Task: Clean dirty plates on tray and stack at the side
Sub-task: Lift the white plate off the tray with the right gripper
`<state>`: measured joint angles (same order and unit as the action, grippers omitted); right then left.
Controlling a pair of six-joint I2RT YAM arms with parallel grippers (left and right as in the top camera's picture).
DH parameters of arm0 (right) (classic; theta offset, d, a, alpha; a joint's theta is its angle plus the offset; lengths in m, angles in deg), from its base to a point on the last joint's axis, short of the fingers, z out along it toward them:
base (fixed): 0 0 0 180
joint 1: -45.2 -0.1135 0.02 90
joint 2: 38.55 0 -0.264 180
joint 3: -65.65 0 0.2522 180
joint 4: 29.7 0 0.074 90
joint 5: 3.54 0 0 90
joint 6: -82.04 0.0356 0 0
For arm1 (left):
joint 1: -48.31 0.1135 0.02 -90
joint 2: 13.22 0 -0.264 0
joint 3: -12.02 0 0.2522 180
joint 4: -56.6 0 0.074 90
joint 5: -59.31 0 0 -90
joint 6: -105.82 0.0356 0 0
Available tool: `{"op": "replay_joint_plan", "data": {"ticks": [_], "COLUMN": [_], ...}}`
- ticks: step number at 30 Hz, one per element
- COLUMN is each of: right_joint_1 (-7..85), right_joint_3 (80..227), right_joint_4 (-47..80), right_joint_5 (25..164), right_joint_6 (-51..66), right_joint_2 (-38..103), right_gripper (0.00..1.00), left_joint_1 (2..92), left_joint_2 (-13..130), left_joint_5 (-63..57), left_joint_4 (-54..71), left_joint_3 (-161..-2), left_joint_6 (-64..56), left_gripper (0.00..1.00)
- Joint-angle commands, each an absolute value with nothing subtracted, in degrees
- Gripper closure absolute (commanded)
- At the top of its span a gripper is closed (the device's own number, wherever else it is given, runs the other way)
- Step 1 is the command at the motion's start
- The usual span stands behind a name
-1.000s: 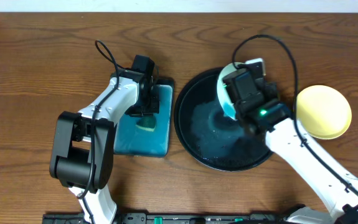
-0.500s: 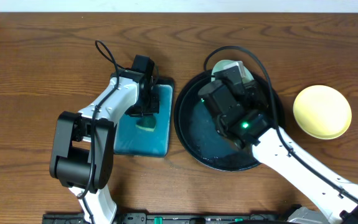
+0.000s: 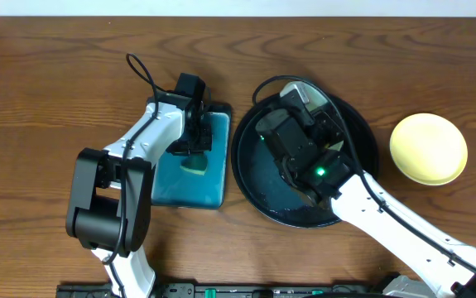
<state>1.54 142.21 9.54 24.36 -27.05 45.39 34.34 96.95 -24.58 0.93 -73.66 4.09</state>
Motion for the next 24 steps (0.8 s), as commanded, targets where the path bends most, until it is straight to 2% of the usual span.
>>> {"op": "replay_joint_plan", "data": {"ticks": [1, 11, 20, 24], "right_joint_1": [0.47, 0.47, 0.53, 1.01], "right_joint_3": [143.50, 143.50, 143.50, 143.46], "right_joint_4": [7.03, -7.36, -9.39, -9.24], "right_joint_5": [20.01, 13.12, 12.33, 12.36], "right_joint_6": [-38.66, -51.97, -51.01, -45.13], "right_joint_2": [44.47, 44.47, 44.47, 44.47], "right_gripper": [0.99, 0.99, 0.99, 0.99], "left_joint_1": [34.42, 34.42, 34.42, 34.42], "left_joint_2": [99.11, 99.11, 99.11, 99.09], "left_joint_5": [-24.01, -24.01, -24.01, -24.01], "left_joint_4": [0.67, 0.65, 0.67, 0.69], "left_joint_3": [-73.42, -73.42, -73.42, -73.42], "left_joint_6": [4.62, 4.62, 4.62, 4.62], "left_gripper": [0.87, 0.87, 0.87, 0.87]}}
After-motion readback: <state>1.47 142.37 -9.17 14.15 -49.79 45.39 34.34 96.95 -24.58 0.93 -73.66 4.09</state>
